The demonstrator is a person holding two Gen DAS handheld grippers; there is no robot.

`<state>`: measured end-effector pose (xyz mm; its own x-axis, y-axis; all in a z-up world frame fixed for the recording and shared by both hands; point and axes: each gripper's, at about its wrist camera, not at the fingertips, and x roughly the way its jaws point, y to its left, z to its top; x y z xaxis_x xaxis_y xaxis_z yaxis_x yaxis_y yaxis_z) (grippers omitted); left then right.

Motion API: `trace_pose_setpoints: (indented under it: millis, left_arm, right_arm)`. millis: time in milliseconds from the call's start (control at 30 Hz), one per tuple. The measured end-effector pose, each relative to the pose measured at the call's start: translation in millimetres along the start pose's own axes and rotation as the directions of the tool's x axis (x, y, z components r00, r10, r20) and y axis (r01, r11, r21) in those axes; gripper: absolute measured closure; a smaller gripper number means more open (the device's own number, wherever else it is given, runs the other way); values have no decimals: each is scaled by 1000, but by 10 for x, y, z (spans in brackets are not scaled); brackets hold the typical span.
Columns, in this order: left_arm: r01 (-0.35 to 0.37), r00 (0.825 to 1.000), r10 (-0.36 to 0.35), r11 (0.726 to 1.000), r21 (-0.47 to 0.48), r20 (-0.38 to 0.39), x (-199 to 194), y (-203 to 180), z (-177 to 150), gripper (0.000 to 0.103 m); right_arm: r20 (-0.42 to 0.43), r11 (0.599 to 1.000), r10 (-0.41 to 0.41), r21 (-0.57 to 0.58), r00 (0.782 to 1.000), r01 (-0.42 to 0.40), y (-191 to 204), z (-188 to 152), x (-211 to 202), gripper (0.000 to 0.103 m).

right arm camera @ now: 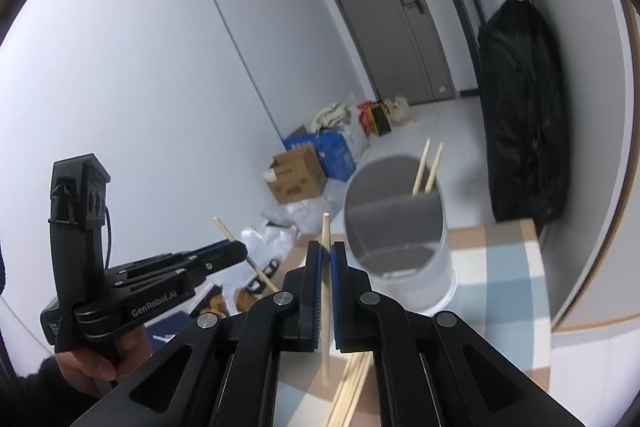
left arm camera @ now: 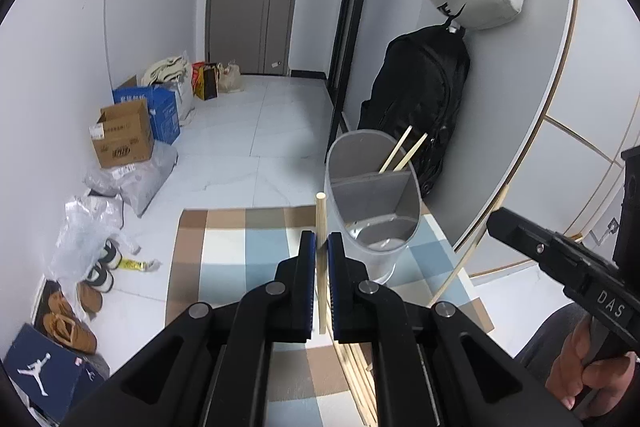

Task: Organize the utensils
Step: 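Carry both held chopsticks up and over the white holder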

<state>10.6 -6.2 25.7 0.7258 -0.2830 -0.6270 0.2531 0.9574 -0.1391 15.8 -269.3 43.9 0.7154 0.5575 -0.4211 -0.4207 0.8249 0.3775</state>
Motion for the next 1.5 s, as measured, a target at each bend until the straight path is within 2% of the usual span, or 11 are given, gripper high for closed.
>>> trace_pose_setpoints:
  millis: [200, 433, 833, 1133, 1500]
  left_arm:
    - [3, 1000, -3, 1000, 29, 6, -46, -97, 240, 101]
    - [16, 1000, -17, 999, 41, 27, -55, -176, 576, 101]
    - [46, 998, -48, 998, 47, 45, 113, -274, 1090, 101]
    - [48, 998, -50, 997, 68, 32, 345, -282, 1227, 101]
    - [55, 998, -53, 995, 80, -24, 597, -278, 1239, 101]
  right_arm:
    - [48, 1000, -1, -27, 999, 2, 21, 290, -88, 99]
    - [115, 999, -6, -38, 993, 11, -37, 786, -147, 99]
    - [162, 999, -27, -28, 986, 32, -228, 1364, -14, 99]
    - [162, 999, -43, 0, 986, 43, -453, 1550, 194, 99]
    - [138, 998, -70, 8, 988, 70, -603, 1532, 535, 99]
